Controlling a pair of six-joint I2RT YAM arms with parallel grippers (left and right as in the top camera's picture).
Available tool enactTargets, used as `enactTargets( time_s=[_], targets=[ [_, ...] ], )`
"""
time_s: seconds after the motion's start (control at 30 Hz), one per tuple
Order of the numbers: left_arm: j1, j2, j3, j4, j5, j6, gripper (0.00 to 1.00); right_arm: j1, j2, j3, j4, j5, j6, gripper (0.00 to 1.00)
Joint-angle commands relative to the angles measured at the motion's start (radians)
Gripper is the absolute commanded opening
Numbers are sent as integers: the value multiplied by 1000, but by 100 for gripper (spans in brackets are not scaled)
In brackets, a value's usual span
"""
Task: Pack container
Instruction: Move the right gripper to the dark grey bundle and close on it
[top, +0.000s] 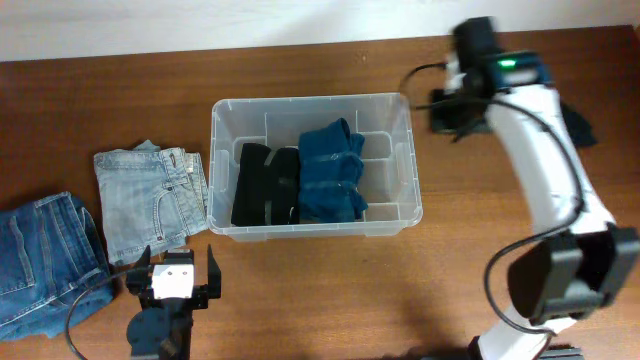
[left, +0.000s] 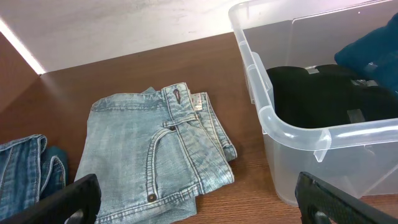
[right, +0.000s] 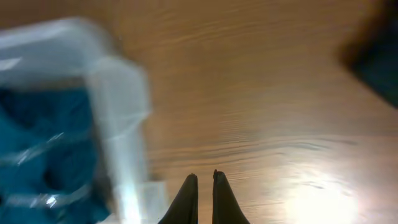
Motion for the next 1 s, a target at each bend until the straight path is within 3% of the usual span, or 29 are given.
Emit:
enactTargets(
  time_s=[0.0, 0.37, 0.43, 0.47, 0.5, 0.7, 0.77, 0.97],
  targets=[
    [5, -4, -5, 2, 10, 16, 99, -147, -12, 17, -1, 0, -7, 4],
    [5, -4, -5, 2, 10, 16, 99, -542, -10, 17, 130, -60, -7, 5],
    [5, -4, -5, 2, 10, 16, 99, -586, -3, 16, 157, -63, -6, 19],
    [5, -4, -5, 2, 10, 16, 99, -607, 3, 16, 175, -77, -7, 36],
    [5, -4, -5, 2, 10, 16, 99, -626, 12, 16, 187, -92, -7, 47],
    [5, -4, -5, 2, 10, 16, 99, -683, 125, 15, 235, -150, -7, 82],
    [5, -4, -5, 2, 10, 16, 99, -684, 172, 15, 248, -150, -7, 88],
    [5, -4, -5, 2, 10, 16, 99, -684, 309, 15, 267, -208, -8, 87]
  ],
)
